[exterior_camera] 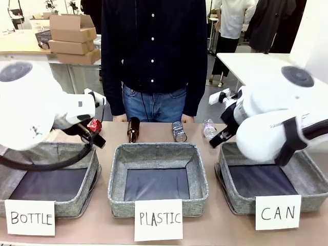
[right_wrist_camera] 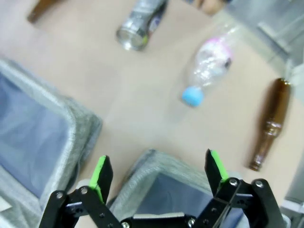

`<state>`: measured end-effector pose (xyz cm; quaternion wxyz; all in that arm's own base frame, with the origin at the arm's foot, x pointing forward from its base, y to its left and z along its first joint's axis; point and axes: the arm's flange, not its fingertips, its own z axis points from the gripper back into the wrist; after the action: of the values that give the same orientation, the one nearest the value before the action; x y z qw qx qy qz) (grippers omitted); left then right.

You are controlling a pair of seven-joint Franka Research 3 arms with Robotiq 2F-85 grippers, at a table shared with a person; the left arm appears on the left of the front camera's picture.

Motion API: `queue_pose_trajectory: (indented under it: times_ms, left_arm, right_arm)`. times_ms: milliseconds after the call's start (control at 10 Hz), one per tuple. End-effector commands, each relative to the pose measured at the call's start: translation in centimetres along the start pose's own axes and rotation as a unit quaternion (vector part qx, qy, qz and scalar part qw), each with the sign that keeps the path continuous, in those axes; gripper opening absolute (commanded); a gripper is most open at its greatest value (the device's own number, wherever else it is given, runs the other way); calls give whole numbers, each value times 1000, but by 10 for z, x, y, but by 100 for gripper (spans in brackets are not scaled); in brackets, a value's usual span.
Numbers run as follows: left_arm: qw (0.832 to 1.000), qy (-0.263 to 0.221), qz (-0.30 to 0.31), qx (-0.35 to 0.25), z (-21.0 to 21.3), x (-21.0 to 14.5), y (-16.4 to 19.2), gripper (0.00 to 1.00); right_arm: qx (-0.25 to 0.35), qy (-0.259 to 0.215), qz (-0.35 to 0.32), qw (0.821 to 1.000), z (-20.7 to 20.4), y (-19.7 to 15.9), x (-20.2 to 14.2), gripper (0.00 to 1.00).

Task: Sort the can waste into the basket.
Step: Pick up the can waste from the table and place it in the right Fabric basket.

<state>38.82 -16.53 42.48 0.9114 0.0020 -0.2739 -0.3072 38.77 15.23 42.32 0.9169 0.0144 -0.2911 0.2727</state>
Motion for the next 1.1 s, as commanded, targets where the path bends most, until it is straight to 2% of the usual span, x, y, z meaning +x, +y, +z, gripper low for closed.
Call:
queue_pose_trajectory:
  times_ms: [0, 100, 200, 300, 400, 500, 600, 700, 800, 900, 1000]
  left_arm:
    - [996, -69, -50, 2, 161, 3, -53, 100]
    - [991, -102, -85, -14, 198, -22, -70, 100]
    - [993, -86, -79, 9, 196, -43, -75, 100]
    - [996, -68, -56, 9, 135, 21, -50, 100]
    - [996, -68, -56, 9, 135, 21, -50, 100]
    - [992, -94, -80, 11, 207, 3, -73, 100]
    - [968, -76, -81, -226, 192, 20, -70, 100]
    - [938, -46, -58, -340, 194, 23, -52, 100]
    - [865, -44, -17, -499, 198, 12, -15, 100]
    - [823, -56, 45, -564, 194, -7, 21, 100]
    - [775, -97, 91, -618, 186, -30, 52, 100]
  right_arm:
    - [-20, -82, -2, 996, 159, 2, -36, 100]
    - [10, -54, 33, 998, 191, 6, -67, 100]
    - [34, -30, 75, 996, 197, 17, -93, 100]
    - [-13, -58, -2, 998, 130, -9, 15, 100]
    - [-13, -58, -2, 998, 130, -9, 15, 100]
    - [2, -61, 26, 998, 201, -1, -8, 100]
    - [168, -81, 11, 982, 183, 4, 12, 100]
    - [301, -114, -57, 945, 179, -6, 17, 100]
    - [445, -91, -170, 874, 177, -24, 15, 100]
    - [515, -68, -258, 815, 171, -40, 8, 100]
    - [567, -102, -309, 757, 164, -52, -1, 100]
